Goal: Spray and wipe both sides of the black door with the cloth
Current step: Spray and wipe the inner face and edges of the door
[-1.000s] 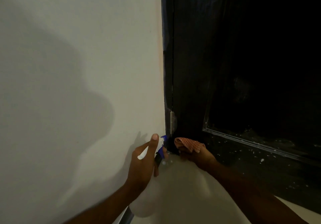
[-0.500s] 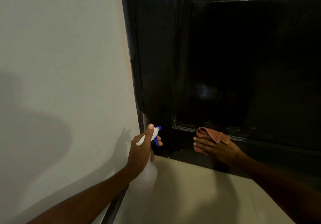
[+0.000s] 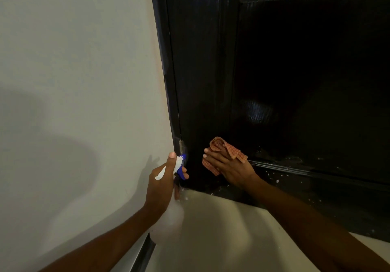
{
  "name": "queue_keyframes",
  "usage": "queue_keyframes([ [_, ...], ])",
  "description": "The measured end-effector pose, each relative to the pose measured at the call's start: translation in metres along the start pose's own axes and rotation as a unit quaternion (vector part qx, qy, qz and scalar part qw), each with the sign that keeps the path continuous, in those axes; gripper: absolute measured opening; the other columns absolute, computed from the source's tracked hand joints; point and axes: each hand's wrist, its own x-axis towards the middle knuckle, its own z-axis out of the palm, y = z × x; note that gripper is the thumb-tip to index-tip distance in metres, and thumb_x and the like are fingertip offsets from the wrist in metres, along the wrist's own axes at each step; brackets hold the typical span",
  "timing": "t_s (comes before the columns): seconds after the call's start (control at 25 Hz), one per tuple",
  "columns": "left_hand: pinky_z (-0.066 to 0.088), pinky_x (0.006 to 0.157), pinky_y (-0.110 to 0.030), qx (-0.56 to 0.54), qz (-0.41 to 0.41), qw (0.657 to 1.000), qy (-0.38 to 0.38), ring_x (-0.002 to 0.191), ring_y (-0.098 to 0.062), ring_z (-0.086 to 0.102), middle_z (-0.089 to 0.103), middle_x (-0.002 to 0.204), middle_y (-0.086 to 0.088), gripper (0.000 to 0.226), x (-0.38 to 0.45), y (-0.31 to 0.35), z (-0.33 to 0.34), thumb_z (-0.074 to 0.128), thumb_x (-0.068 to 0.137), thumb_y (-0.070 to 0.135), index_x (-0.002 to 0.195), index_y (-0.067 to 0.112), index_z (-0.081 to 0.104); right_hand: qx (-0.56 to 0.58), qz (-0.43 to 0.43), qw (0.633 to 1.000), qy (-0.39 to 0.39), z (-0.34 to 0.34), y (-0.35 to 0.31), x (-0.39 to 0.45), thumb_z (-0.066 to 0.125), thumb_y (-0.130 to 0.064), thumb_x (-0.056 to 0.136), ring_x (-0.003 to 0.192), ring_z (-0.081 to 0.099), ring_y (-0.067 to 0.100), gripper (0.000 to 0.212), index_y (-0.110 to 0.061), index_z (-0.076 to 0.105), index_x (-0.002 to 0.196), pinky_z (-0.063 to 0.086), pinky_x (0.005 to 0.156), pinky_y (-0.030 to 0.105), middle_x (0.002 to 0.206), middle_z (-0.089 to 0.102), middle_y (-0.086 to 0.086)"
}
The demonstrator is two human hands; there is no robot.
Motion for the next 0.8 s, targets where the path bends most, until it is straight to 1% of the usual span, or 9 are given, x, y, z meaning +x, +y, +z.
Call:
queue_keyframes([
  [0.12, 0.047, 0.051, -0.005, -0.004, 0.008, 1.000, 0.005, 0.064, -0.012, 0.065, 0.068, 0.071, 0.006, 0.048, 0.006, 0.001, 0.006, 0.032, 0.104, 0.039, 0.077, 0.019, 0.065, -0.012, 0.041, 0.992, 0.117, -0.044, 0.024, 0.023, 0.043, -0.031, 0.104, 0.158, 0.006, 0.026, 0.070, -0.022, 0.008, 0.165, 0.002, 0.127, 0.051, 0.172, -0.001, 0.004],
  [0.24, 0.045, 0.054, -0.002, -0.002, 0.003, 1.000, -0.015, 0.057, 0.000, 0.066, 0.068, 0.074, 0.003, 0.051, 0.011, 0.004, 0.016, 0.031, 0.104, 0.038, 0.083, 0.010, 0.068, -0.038, 0.039, 0.989, 0.138, -0.055, 0.043, 0.023, 0.041, -0.034, 0.101, 0.157, 0.004, 0.030, 0.072, -0.019, 0.010, 0.164, -0.006, 0.126, 0.052, 0.172, -0.001, 0.009],
  [0.28, 0.045, 0.055, -0.002, 0.000, 0.002, 1.000, -0.027, 0.057, 0.002, 0.066, 0.067, 0.075, 0.003, 0.050, 0.010, 0.006, 0.019, 0.030, 0.104, 0.037, 0.086, 0.009, 0.068, -0.037, -0.001, 0.992, 0.120, -0.042, 0.041, 0.011, 0.046, -0.031, 0.098, 0.157, 0.004, 0.032, 0.076, -0.018, 0.012, 0.164, -0.005, 0.126, 0.053, 0.172, 0.000, 0.010],
  [0.36, 0.045, 0.059, -0.003, 0.004, -0.004, 0.999, -0.037, 0.061, -0.003, 0.066, 0.066, 0.076, 0.005, 0.050, 0.008, 0.009, 0.020, 0.029, 0.101, 0.041, 0.086, 0.012, 0.067, -0.055, -0.103, 0.993, 0.002, -0.007, 0.034, -0.020, 0.061, -0.026, 0.092, 0.157, 0.009, 0.032, 0.086, -0.020, 0.014, 0.164, -0.001, 0.127, 0.054, 0.171, 0.001, 0.011],
  [0.44, 0.045, 0.059, -0.004, 0.007, -0.007, 0.999, -0.042, 0.062, -0.005, 0.065, 0.065, 0.076, 0.006, 0.049, 0.004, 0.011, 0.019, 0.028, 0.102, 0.040, 0.083, 0.015, 0.066, -0.044, -0.120, 0.984, -0.122, 0.011, 0.027, -0.039, 0.062, -0.032, 0.096, 0.157, -0.002, 0.028, 0.091, -0.024, 0.001, 0.163, 0.006, 0.126, 0.058, 0.169, -0.013, 0.005],
  [0.48, 0.045, 0.055, -0.002, 0.006, -0.010, 0.999, -0.040, 0.060, -0.004, 0.065, 0.063, 0.074, 0.006, 0.048, 0.003, 0.009, 0.018, 0.028, 0.104, 0.036, 0.080, 0.016, 0.064, -0.028, -0.105, 0.983, -0.150, 0.010, 0.026, -0.038, 0.060, -0.034, 0.097, 0.156, -0.010, 0.026, 0.092, -0.027, -0.005, 0.162, 0.007, 0.126, 0.059, 0.168, -0.018, 0.001],
  [0.56, 0.044, 0.054, -0.001, 0.008, -0.018, 0.999, -0.036, 0.061, -0.007, 0.064, 0.063, 0.073, 0.007, 0.047, 0.000, 0.008, 0.016, 0.029, 0.105, 0.034, 0.077, 0.019, 0.063, -0.022, -0.070, 0.992, -0.101, -0.003, 0.023, -0.028, 0.062, -0.033, 0.095, 0.155, -0.012, 0.024, 0.093, -0.028, -0.003, 0.163, -0.005, 0.126, 0.057, 0.169, -0.015, 0.000],
  [0.68, 0.050, 0.067, -0.005, 0.015, -0.025, 0.998, -0.048, 0.067, -0.008, 0.064, 0.067, 0.080, 0.003, 0.049, 0.005, 0.008, 0.019, 0.030, 0.103, 0.039, 0.089, 0.013, 0.069, -0.056, 0.019, 0.997, 0.049, -0.039, 0.028, -0.002, 0.057, -0.038, 0.094, 0.158, 0.006, 0.027, 0.085, -0.025, 0.010, 0.164, -0.003, 0.127, 0.051, 0.172, -0.002, 0.002],
  [0.8, 0.050, 0.064, -0.007, 0.007, -0.039, 0.998, -0.050, 0.063, -0.008, 0.064, 0.065, 0.077, 0.003, 0.049, 0.008, 0.017, 0.027, 0.032, 0.103, 0.041, 0.088, 0.011, 0.067, -0.066, 0.025, 0.994, 0.089, -0.040, 0.026, 0.006, 0.056, -0.035, 0.093, 0.157, 0.008, 0.030, 0.085, -0.022, 0.012, 0.164, -0.009, 0.126, 0.050, 0.171, -0.001, 0.006],
])
